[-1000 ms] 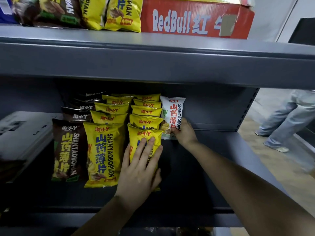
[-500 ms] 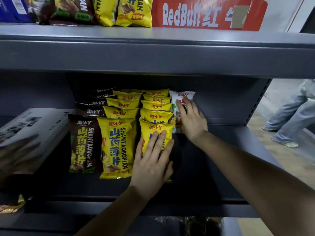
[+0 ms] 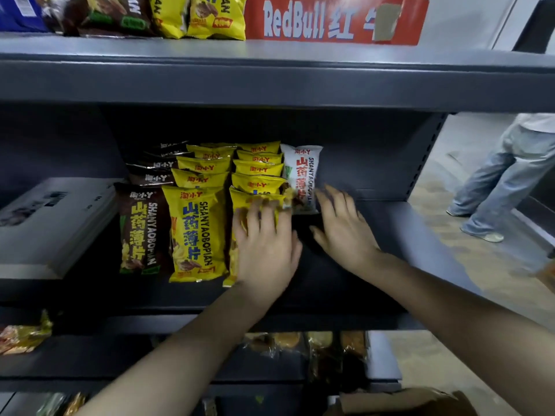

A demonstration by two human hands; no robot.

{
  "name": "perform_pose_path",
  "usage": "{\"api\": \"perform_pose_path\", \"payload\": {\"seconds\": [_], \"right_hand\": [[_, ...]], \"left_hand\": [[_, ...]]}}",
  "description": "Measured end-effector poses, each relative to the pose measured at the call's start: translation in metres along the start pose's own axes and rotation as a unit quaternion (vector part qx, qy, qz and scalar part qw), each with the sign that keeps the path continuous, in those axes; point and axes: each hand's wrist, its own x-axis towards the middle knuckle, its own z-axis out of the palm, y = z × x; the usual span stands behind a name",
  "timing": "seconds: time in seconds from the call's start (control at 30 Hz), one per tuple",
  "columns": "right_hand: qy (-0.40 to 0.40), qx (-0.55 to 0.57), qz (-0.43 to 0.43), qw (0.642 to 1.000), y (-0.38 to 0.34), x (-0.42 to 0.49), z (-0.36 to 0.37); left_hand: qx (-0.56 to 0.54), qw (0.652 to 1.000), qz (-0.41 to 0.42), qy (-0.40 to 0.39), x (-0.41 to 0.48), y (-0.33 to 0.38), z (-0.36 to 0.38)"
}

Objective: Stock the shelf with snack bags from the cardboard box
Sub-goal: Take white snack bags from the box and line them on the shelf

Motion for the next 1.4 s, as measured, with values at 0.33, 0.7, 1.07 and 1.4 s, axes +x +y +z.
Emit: {"api": "perform_pose_path", "payload": {"seconds": [0.33, 0.7, 1.07, 1.4], "right_hand": [[-0.021, 0.017, -0.043, 0.999, 0.051, -0.151, -0.069], [-0.219, 0.010, -0.075, 0.973, 0.100, -0.307, -0.018], [-0.481, 0.026, 0.019, 0.876, 0.144, -0.380, 0.083], [-0.638, 0.071, 0.071, 0.763, 0.159, -0.401, 0.152]], "left_hand": [[-0.206, 0.967, 0.132, -0.067, -0.045, 0.122, -0.033], [-0.228, 0.875, 0.124, -0.409, -0.180, 0.191, 0.044], [-0.153, 0.758, 0.020, -0.634, -0.250, 0.225, 0.128], [0.009, 0.652, 0.058, -0.756, -0.304, 0.237, 0.188]]}}
